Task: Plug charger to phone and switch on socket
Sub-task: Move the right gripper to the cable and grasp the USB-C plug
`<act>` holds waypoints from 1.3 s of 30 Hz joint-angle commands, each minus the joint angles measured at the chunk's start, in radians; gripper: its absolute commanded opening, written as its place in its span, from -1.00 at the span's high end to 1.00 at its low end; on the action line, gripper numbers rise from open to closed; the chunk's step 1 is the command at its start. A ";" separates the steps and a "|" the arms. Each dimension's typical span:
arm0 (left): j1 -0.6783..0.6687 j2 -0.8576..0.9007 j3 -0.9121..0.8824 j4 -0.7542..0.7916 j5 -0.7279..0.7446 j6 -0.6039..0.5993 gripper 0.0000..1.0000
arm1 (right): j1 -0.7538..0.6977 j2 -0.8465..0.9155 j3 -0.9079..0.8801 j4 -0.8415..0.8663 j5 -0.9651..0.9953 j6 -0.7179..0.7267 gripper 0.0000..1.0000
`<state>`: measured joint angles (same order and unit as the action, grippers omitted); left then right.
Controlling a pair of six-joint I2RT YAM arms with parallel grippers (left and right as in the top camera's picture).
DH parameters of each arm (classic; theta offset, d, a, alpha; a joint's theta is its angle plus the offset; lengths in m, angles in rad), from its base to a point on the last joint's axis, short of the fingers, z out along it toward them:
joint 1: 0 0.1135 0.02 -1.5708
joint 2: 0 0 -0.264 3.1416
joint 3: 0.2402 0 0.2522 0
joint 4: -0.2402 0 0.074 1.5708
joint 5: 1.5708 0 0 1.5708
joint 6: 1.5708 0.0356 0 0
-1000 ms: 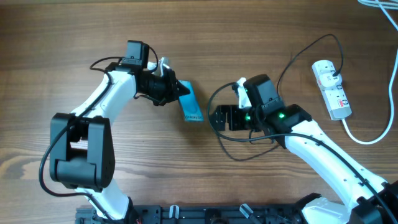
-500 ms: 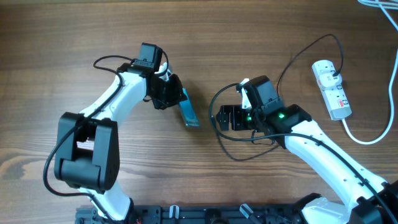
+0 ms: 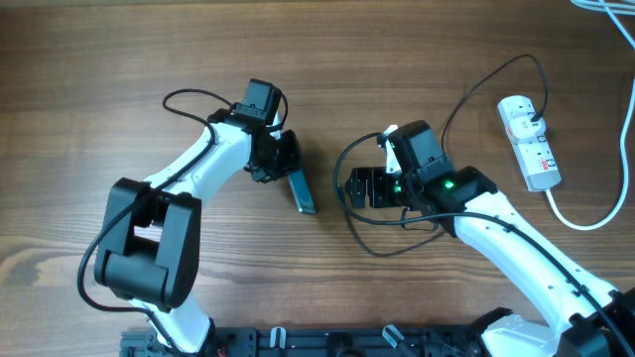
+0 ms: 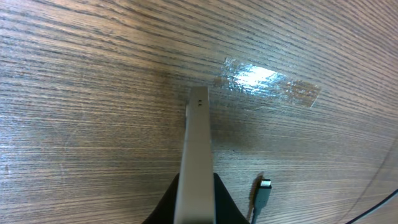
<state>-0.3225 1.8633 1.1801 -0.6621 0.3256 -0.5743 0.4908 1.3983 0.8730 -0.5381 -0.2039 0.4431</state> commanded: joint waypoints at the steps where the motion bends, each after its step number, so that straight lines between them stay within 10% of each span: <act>1: -0.001 -0.025 -0.003 -0.001 -0.002 -0.010 0.92 | -0.001 -0.011 -0.002 0.006 0.016 -0.014 -1.00; 16: 0.003 -0.025 -0.003 0.013 -0.005 -0.010 0.92 | -0.001 -0.011 -0.002 0.064 0.019 -0.025 -0.94; 17: 0.008 -0.025 -0.003 0.009 -0.005 -0.010 0.92 | -0.001 -0.011 -0.002 0.116 0.022 -0.025 -0.16; 18: 0.019 -0.025 -0.003 0.005 -0.005 -0.011 0.92 | -0.001 -0.011 -0.002 0.163 0.024 -0.019 -0.15; 19: 0.043 -0.025 -0.003 -0.001 -0.005 -0.039 0.92 | -0.001 -0.011 -0.002 0.169 0.012 0.034 -0.99; 24: 0.084 -0.025 -0.003 0.003 0.002 -0.062 0.92 | 0.010 -0.011 -0.008 0.080 -0.060 -0.059 -0.98; 32: 0.107 -0.025 -0.003 0.004 -0.032 -0.059 0.92 | 0.066 0.013 0.154 -0.098 0.024 -0.140 0.80; 39: 0.117 -0.025 -0.003 -0.004 -0.032 -0.058 0.92 | 0.101 0.201 0.310 -0.267 0.053 -0.274 0.35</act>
<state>-0.2081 1.8633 1.1797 -0.6651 0.2955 -0.6193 0.5587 1.4796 1.1805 -0.7914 -0.1902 0.2405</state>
